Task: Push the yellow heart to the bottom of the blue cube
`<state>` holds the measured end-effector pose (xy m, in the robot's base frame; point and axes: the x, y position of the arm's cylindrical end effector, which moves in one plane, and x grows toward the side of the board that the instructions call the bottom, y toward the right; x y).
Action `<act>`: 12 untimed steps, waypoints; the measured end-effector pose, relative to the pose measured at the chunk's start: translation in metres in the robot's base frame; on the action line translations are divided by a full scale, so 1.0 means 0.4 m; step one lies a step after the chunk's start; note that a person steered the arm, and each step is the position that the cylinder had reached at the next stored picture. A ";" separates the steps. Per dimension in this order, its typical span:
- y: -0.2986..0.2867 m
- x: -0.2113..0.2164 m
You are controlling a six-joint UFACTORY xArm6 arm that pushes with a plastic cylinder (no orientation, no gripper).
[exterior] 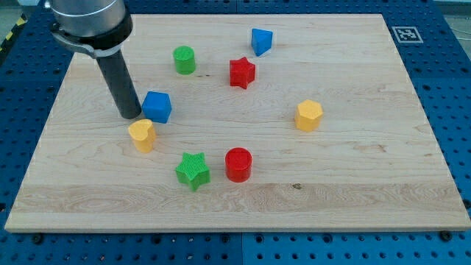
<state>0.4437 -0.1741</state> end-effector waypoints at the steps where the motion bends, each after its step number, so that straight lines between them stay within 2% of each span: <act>1: -0.067 0.000; 3: -0.194 0.092; 4: -0.197 0.159; 5: -0.167 0.172; 7: 0.008 0.172; 9: 0.070 0.172; 12: -0.118 0.203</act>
<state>0.5250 -0.2212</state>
